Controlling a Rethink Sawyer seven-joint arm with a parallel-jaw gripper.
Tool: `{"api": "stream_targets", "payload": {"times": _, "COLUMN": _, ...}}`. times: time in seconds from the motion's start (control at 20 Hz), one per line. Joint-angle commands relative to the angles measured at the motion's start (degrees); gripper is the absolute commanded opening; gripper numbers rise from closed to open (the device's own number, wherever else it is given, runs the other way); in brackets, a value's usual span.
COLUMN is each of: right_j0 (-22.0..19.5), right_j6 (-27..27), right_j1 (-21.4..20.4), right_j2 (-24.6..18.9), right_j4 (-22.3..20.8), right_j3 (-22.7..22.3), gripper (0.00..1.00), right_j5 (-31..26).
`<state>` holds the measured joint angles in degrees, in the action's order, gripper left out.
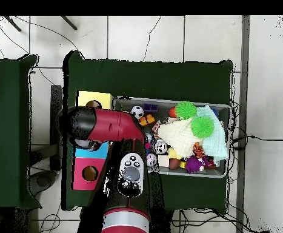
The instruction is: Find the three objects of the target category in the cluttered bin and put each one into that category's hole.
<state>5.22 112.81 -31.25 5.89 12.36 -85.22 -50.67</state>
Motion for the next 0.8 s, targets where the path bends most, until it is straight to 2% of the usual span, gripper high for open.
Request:
{"api": "stream_targets", "payload": {"times": 0.05, "right_j0": -0.52, "right_j6": 11.27, "right_j1": 3.13, "right_j2": -1.81, "right_j4": 1.14, "right_j3": -4.22, "gripper": 1.00, "right_j5": 3.71}}
{"api": "stream_targets", "payload": {"times": 0.25, "right_j0": 0.38, "right_j6": 11.31, "right_j1": 3.25, "right_j2": -0.43, "right_j4": -0.48, "right_j3": -3.39, "gripper": 1.00, "right_j5": 3.97}}
{"api": "stream_targets", "payload": {"times": 0.8, "right_j0": -0.30, "right_j6": 10.21, "right_j1": 1.78, "right_j2": -0.58, "right_j4": -0.02, "right_j3": -4.05, "gripper": 1.00, "right_j5": 3.29}}
